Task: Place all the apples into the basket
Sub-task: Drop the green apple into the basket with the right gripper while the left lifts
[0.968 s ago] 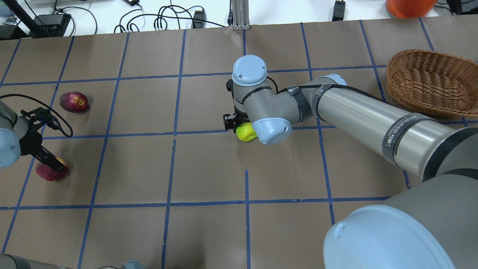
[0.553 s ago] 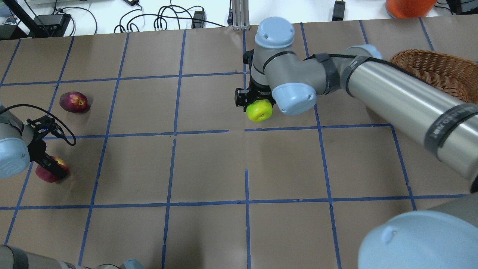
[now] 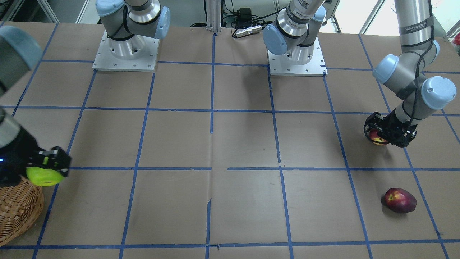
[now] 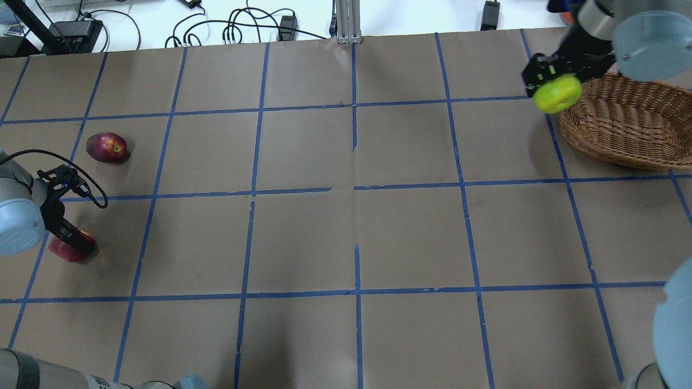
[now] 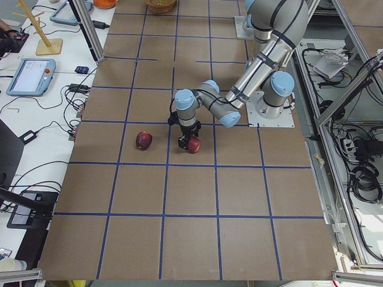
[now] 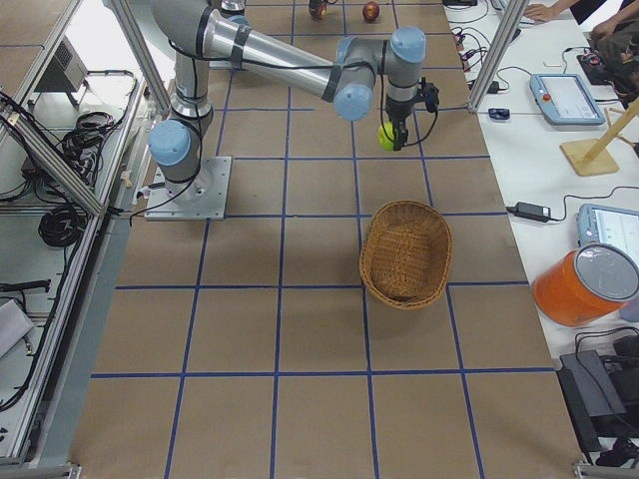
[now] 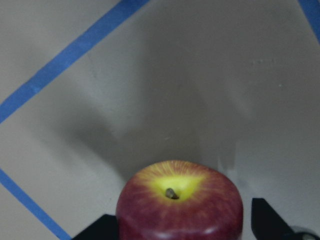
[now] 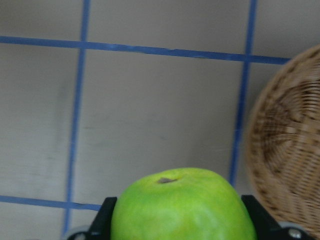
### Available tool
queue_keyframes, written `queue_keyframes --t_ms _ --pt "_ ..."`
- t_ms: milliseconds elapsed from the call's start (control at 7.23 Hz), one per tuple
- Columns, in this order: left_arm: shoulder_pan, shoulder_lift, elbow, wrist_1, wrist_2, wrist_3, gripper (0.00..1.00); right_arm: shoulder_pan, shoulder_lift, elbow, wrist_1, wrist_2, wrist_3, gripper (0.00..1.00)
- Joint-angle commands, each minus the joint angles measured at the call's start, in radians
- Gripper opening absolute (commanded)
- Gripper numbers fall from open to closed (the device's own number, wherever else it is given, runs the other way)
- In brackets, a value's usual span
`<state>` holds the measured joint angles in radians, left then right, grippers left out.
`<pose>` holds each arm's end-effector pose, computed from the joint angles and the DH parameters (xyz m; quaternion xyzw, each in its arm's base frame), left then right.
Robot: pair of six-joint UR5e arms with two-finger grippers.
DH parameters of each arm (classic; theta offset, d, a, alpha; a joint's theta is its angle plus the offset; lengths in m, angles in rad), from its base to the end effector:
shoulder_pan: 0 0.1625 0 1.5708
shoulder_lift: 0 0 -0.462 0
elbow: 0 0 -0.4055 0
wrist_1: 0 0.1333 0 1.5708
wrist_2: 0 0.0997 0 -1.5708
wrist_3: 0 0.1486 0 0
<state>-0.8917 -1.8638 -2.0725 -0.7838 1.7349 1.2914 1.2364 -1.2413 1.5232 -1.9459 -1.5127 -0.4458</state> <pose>0.2393 -0.4700 0.1681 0.3007 0.9502 0.0704 0.0421 -0.0799 -0.6625 0.3484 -0.0569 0.9969 -0.0541 0.0091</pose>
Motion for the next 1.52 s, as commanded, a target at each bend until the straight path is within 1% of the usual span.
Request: queue_keyframes --t_ms 0,138,277,415,553,691,830,968,1106,1245,1383 --pt "0.0 -0.002 0.02 0.009 0.003 0.002 1.0 -0.268 0.112 -0.047 -0.039 -0.001 -0.312 0.0" --pt "0.0 -0.005 0.011 0.008 -0.001 -0.01 1.0 -0.328 0.2 -0.088 -0.112 0.002 -0.358 0.0" --pt "0.002 -0.011 0.008 0.008 -0.006 -0.021 1.0 -0.331 0.253 -0.127 -0.117 0.0 -0.376 0.0" --pt "0.004 -0.023 0.0 0.006 -0.008 -0.021 0.92 -0.331 0.269 -0.135 -0.119 0.009 -0.378 0.14" --pt "0.016 -0.024 0.005 0.005 -0.005 -0.021 0.67 -0.331 0.285 -0.133 -0.119 0.009 -0.378 0.74" --pt "0.023 -0.02 0.014 -0.008 -0.005 -0.03 0.43 -0.328 0.281 -0.139 -0.114 -0.001 -0.37 1.0" --pt "0.01 0.009 0.025 -0.062 -0.011 -0.106 0.31 -0.322 0.27 -0.15 -0.101 -0.007 -0.373 1.0" --pt "-0.009 0.023 0.085 -0.178 -0.032 -0.253 0.31 -0.302 0.244 -0.179 -0.029 -0.009 -0.367 1.0" --pt "-0.077 0.044 0.198 -0.386 -0.094 -0.417 0.31 -0.252 0.205 -0.217 0.058 -0.032 -0.344 1.0" --pt "-0.186 0.049 0.306 -0.538 -0.101 -0.59 0.29 -0.174 0.169 -0.251 0.135 -0.053 -0.276 1.0" --pt "-0.29 0.055 0.351 -0.607 -0.154 -0.741 0.27 -0.097 0.133 -0.262 0.206 -0.053 -0.22 1.0"
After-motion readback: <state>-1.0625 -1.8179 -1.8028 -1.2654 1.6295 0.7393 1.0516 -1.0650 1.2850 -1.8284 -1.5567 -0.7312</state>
